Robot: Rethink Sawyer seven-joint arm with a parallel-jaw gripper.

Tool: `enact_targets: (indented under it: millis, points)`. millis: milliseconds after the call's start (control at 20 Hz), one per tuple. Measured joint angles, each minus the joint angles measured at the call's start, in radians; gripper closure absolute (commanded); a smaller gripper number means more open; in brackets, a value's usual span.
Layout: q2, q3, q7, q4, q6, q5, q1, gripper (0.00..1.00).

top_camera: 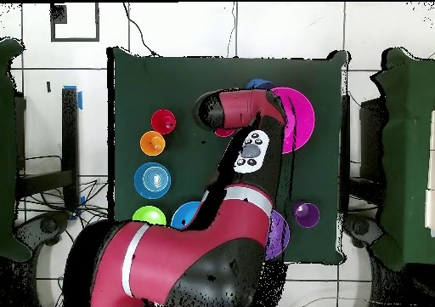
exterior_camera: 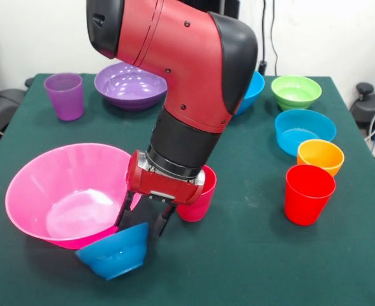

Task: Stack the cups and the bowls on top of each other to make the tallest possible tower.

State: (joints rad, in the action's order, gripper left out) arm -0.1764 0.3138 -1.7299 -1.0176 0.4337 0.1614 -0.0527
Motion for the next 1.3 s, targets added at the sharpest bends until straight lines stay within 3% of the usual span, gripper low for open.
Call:
enact_targets:
  millis: [1300]
  points:
    - [0.054,0.011,0.000,0.000,-0.057,0.000,0.000,0.00]
